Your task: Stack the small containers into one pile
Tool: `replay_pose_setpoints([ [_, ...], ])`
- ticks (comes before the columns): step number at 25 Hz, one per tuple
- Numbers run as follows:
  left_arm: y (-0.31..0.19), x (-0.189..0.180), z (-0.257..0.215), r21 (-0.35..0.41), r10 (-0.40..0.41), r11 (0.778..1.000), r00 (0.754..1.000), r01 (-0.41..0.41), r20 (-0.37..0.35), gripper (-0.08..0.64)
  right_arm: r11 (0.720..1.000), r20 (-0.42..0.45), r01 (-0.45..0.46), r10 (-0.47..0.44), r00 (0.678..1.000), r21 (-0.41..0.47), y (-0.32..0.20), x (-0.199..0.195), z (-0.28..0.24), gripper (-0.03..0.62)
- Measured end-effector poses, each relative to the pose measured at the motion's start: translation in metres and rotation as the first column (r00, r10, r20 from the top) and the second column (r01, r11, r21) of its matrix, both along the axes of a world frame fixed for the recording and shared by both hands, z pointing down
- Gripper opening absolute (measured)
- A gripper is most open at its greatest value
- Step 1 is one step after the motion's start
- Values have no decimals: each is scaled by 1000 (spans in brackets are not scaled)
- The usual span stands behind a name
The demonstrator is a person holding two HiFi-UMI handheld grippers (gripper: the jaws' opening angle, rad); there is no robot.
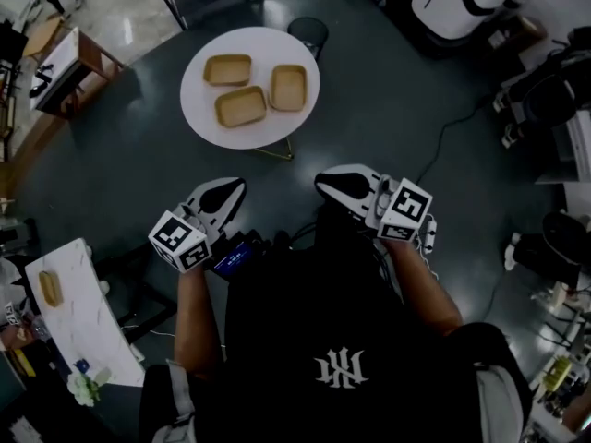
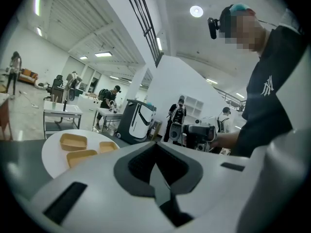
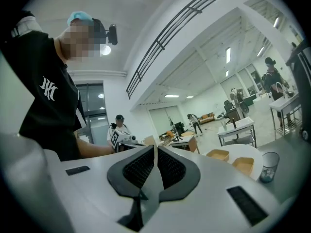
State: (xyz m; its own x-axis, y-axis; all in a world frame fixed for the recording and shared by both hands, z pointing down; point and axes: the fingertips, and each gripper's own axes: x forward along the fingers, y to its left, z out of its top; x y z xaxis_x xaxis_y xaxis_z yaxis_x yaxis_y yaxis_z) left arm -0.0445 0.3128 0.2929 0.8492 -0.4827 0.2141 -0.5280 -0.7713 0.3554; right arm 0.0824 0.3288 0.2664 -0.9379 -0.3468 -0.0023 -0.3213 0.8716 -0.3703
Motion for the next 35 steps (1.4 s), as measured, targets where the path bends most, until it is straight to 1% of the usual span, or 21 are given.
replay_pose_setpoints([
  [3,-23,1,-8,-4,-84,996,996,84,32,3,996,6,88,-88,996,4,-30,3,3,44],
  [7,-52,14,-13,0,-182,983,981,182,61,3,981,23,193,-194,981,4,-66,13,1,46],
  [11,-81,50,-22,1,-260,965,961,261,91,3,957,33,290,-290,956,-3,-98,49,-5,44],
  [15,-87,54,-22,16,-322,947,940,322,112,3,931,16,364,-364,931,-4,-108,59,4,46],
  [17,-93,54,-23,23,-357,934,924,357,134,3,926,13,377,-377,926,0,-118,66,8,46],
  [20,-101,49,-20,29,-393,919,908,394,146,3,925,8,379,-379,925,3,-135,71,12,46],
  [23,-101,41,-18,17,-414,909,897,417,158,3,929,8,371,-371,929,-6,-143,68,15,46],
  [26,-106,36,-13,-1,-422,904,891,428,169,3,934,-3,357,-357,934,-18,-153,64,19,46],
  [29,-120,25,1,-23,-418,904,893,428,167,3,935,-24,353,-354,935,-34,-169,54,28,46],
  [35,-158,-7,35,-91,-369,918,916,385,155,3,941,-83,323,-331,940,-96,-204,18,49,48],
])
